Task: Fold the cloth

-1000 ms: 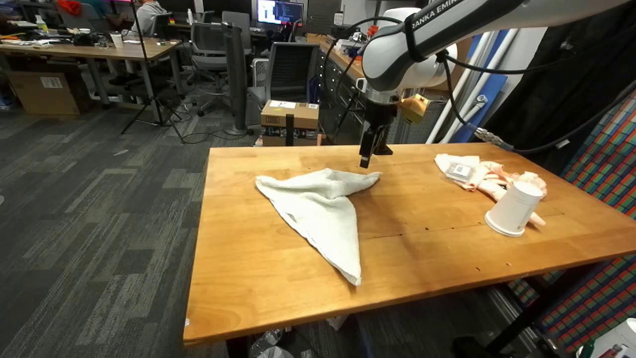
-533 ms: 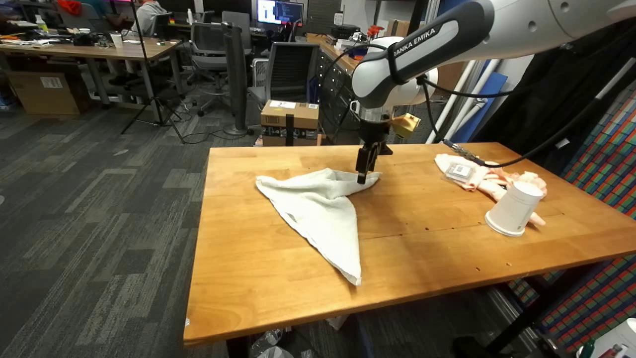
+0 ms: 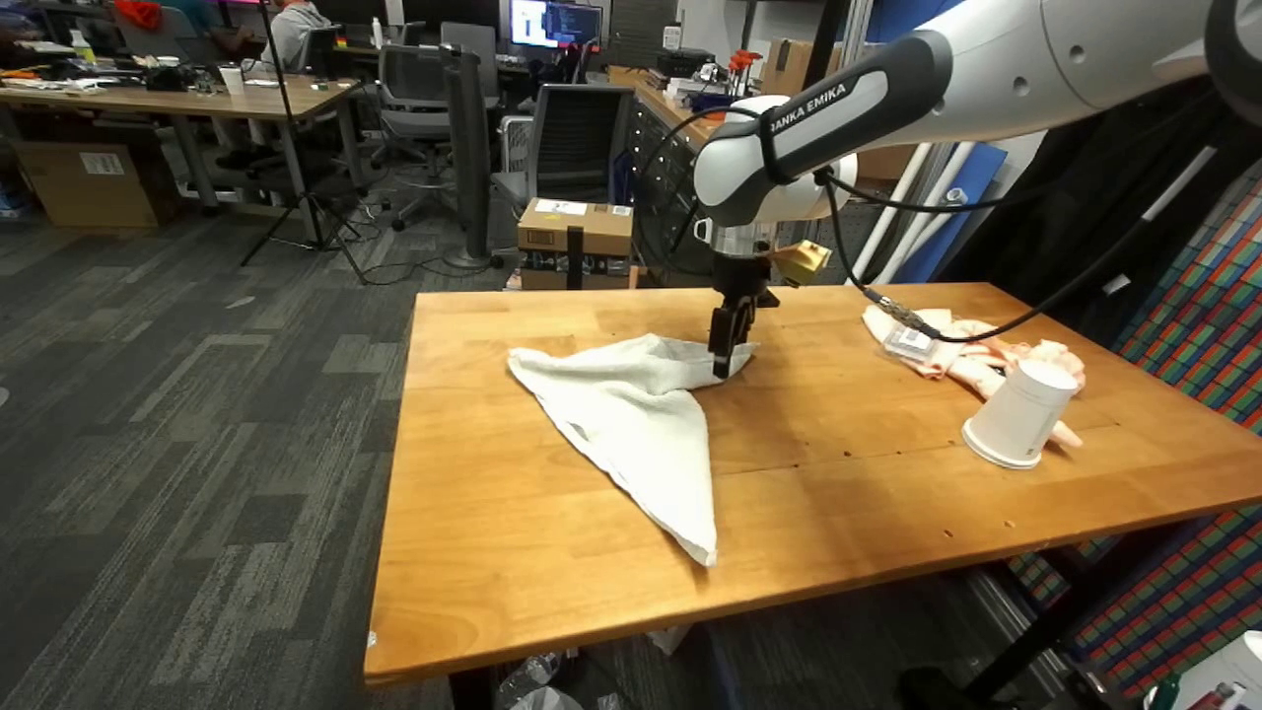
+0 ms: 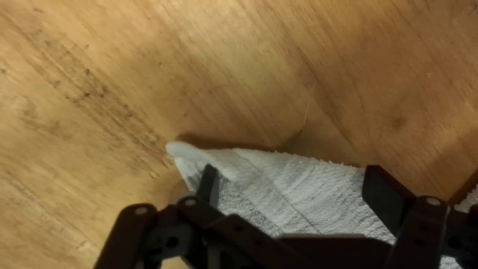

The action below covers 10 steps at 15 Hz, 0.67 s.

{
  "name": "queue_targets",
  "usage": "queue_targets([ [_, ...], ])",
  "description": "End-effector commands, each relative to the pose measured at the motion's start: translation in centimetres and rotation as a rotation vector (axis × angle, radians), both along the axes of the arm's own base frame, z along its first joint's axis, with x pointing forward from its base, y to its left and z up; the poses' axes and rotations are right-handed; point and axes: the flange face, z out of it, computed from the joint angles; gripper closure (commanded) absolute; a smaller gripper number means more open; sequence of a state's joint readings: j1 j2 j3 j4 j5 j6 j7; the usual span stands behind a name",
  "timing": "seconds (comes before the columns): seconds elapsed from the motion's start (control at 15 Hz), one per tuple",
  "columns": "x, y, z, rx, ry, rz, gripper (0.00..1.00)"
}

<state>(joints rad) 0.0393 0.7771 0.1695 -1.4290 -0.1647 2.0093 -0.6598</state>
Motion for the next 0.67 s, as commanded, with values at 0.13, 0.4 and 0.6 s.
queue_targets([
  [0.13, 0.5, -0.4, 0.7, -0.005, 0.022, 0.004, 0.42],
  [0.4, 0.1, -0.6, 1.5, -0.021, 0.003, 0.003, 0.73],
  [0.6, -0.3, -0.5, 2.4, -0.032, -0.014, 0.004, 0.95],
])
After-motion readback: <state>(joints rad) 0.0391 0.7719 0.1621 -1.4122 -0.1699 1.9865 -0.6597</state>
